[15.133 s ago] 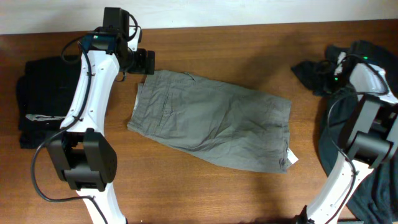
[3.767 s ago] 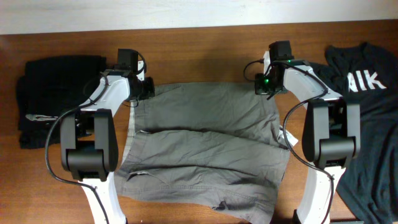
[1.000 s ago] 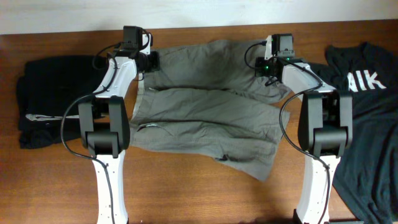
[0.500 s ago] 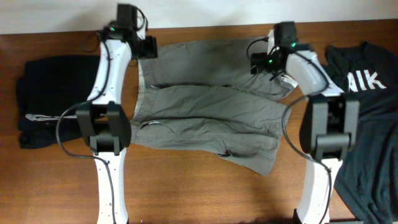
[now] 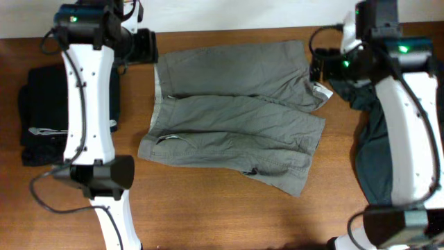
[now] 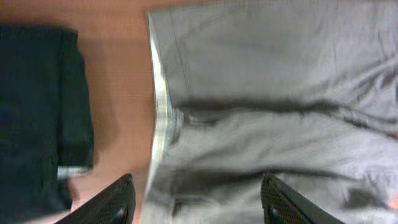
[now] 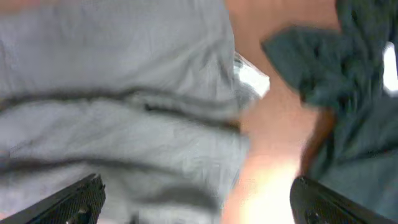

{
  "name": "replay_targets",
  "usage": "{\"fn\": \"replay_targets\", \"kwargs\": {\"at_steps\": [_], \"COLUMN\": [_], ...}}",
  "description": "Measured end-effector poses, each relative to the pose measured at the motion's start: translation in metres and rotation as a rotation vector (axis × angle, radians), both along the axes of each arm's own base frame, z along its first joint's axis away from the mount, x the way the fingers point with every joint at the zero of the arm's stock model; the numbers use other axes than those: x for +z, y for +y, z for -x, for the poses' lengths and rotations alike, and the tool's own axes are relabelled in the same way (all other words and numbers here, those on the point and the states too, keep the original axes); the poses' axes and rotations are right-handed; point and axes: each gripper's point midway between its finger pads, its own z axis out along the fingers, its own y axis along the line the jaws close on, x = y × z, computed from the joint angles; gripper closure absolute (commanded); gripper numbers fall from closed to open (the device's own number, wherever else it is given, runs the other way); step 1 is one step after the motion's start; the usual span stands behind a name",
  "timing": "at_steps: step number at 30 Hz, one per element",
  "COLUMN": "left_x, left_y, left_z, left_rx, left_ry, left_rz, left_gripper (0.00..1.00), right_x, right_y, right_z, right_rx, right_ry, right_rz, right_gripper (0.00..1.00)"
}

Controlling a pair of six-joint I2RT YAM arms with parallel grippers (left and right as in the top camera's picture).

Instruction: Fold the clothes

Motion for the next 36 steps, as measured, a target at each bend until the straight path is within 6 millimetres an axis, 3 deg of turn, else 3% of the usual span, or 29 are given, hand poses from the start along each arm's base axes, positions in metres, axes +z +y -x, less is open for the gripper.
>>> {"fn": "replay_targets", "kwargs": {"at_steps": [7, 10, 13, 16, 19, 22, 25, 31, 36], "left_x": [0.044, 0.060, 0.067, 0.062, 0.046, 0.018, -0.021, -0.101, -0.135], "left_y": [-0.018, -0.021, -0.007, 0.012, 0.023, 0.026, 0.027, 0.025, 0.032], "left_z": [0.044, 0.074, 0.111, 0.151, 0.174, 0.177, 0.172, 0.153, 0.149], "left_rx": [-0.042, -0.045, 0.003, 0.067, 0.101, 0.118, 0.124, 0.130, 0.171], "left_ry": [-0.051, -0.064, -0.060, -0.034, -0.023, -0.010, 0.043, 0.103, 0.139], "left_rz": [0.007, 0.003, -0.038, -0.086, -0.112, -0.125, -0.143, -0.166, -0.167], "left_gripper": [0.45, 0.44, 0.39, 0.36, 0.30, 0.26, 0.25, 0.20, 0.16], "right_x": [-0.014, -0.014, -0.007, 0.003, 0.005, -0.011, -0.051, -0.154, -0.191], "right_y": [-0.001, -0.001, -0.001, 0.001, 0.003, 0.005, 0.007, 0.021, 0.030], "right_z": [0.070, 0.084, 0.099, 0.123, 0.147, 0.160, 0.158, 0.156, 0.158], "right_rx": [-0.077, -0.087, -0.095, -0.095, -0.092, -0.103, -0.122, -0.140, -0.145], "right_ry": [0.259, 0.295, 0.279, 0.237, 0.198, 0.209, 0.262, 0.390, 0.388], "right_rz": [-0.025, -0.027, -0.034, -0.047, -0.063, -0.081, -0.098, -0.181, -0.241], "right_gripper": [0.01, 0.01, 0.01, 0.01, 0.00, 0.02, 0.10, 0.22, 0.25]}}
